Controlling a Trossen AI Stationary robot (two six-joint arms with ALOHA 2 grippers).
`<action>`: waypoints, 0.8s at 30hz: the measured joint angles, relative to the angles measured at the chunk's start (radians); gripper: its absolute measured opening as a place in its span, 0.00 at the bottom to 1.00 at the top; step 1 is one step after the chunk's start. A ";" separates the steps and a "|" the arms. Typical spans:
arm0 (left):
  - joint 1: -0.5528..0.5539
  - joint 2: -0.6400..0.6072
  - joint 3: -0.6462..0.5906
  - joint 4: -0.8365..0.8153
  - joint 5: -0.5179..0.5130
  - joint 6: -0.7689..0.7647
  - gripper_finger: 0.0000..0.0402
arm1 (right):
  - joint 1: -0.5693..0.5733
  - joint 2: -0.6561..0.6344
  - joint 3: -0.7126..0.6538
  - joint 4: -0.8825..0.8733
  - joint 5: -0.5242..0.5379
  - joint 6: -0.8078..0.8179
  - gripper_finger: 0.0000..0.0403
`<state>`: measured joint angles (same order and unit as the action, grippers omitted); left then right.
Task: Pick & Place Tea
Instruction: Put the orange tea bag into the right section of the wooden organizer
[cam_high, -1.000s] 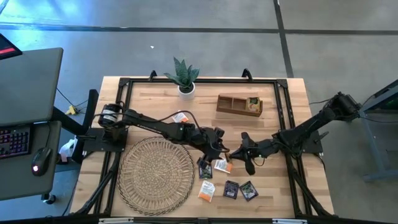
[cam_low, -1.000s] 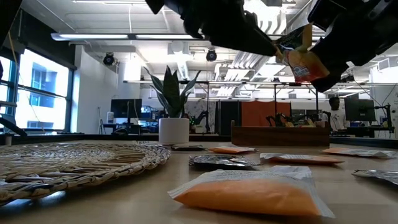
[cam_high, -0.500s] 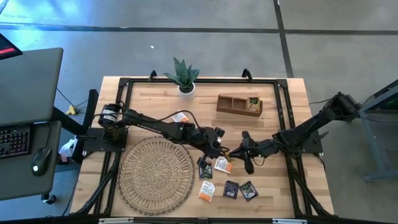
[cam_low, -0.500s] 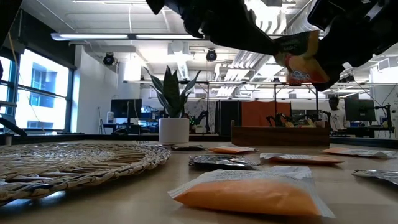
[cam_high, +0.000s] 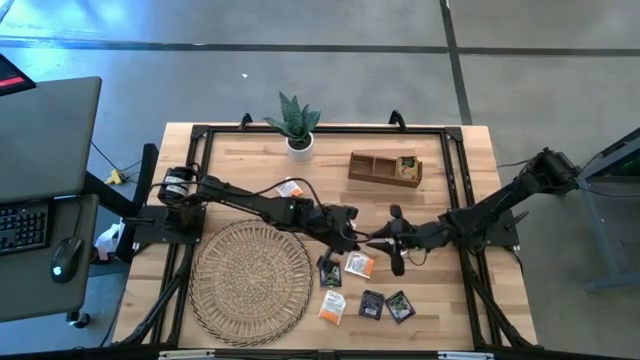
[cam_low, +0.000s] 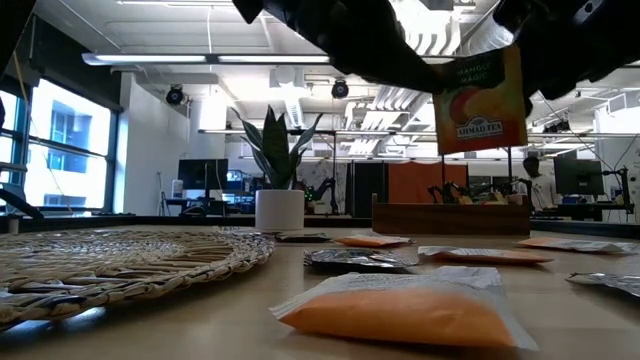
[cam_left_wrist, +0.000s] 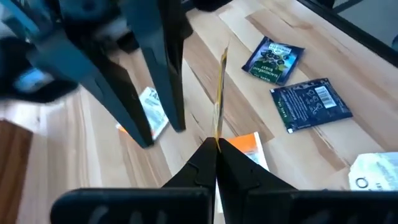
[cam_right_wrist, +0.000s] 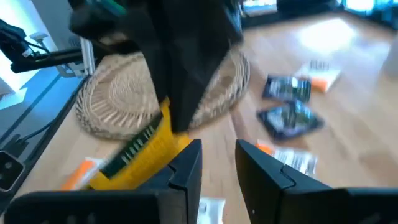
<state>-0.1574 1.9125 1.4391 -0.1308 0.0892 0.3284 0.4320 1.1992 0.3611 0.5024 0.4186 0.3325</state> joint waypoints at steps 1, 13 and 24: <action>0.000 0.000 0.000 -0.013 -0.002 -0.017 0.00 | 0.000 0.000 0.000 0.022 0.000 -0.036 0.23; 0.001 -0.014 -0.001 -0.098 -0.368 -0.125 0.00 | 0.000 0.000 0.000 0.071 0.086 -0.230 0.23; 0.000 -0.014 -0.001 -0.091 -0.415 -0.142 0.00 | 0.000 0.000 0.000 0.028 0.163 -0.283 0.23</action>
<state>-0.1570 1.8984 1.4380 -0.2216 -0.3257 0.1859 0.4321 1.1988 0.3611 0.5303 0.5813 0.0491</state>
